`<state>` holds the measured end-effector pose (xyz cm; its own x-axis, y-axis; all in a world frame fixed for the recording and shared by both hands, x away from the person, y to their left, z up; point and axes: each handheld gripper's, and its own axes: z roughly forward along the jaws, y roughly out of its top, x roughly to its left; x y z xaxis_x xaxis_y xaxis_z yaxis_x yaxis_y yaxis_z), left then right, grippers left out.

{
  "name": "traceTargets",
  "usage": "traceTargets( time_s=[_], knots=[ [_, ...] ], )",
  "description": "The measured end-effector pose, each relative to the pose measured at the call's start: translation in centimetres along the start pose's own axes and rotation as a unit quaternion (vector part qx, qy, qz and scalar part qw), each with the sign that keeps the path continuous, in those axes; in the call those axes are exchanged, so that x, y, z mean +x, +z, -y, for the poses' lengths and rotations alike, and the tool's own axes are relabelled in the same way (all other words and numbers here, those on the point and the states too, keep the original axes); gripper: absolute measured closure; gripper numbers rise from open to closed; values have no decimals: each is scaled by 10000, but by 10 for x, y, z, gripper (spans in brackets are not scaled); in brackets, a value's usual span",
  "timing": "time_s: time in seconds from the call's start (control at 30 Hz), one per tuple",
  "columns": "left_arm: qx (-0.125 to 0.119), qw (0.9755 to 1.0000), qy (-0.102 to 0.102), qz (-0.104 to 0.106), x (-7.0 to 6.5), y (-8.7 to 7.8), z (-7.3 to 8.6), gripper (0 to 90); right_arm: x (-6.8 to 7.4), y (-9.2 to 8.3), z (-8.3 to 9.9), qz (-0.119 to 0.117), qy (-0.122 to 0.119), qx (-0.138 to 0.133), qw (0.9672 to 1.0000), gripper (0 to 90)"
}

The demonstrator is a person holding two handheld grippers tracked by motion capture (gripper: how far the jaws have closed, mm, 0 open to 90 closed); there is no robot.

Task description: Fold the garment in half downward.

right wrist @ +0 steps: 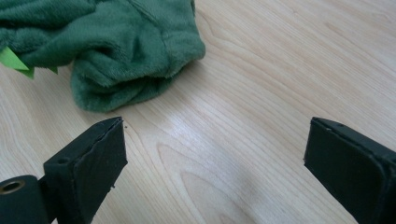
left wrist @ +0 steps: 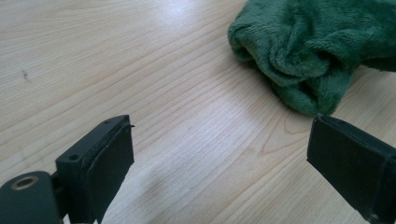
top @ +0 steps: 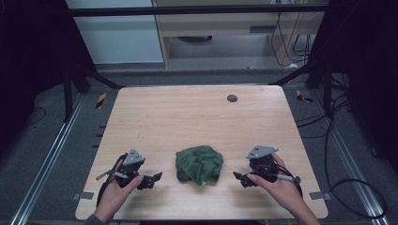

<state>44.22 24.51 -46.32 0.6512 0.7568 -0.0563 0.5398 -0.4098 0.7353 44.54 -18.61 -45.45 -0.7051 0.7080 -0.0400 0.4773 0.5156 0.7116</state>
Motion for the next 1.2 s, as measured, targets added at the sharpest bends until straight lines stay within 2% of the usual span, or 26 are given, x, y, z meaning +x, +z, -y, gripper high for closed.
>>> traceTargets(
  time_s=[0.33, 0.37, 0.7, 1.2],
  knots=[
    [20, 9999, -95, -95, 12, -5, 7, 67, -10, -2, 10, 70, 87, 141, 9998, 58],
    [29, 9998, -120, -135, 17, -7, 10, 67, -13, -3, 13, 96, 103, 186, 9997, 59],
    [200, 9992, -54, -328, 30, -9, 17, 67, -29, -2, 27, 225, 274, 372, 9987, 60],
    [359, 9979, -120, -524, 53, -7, 23, 67, -50, 1, 39, 331, 523, 426, 9972, 66]
  ],
)
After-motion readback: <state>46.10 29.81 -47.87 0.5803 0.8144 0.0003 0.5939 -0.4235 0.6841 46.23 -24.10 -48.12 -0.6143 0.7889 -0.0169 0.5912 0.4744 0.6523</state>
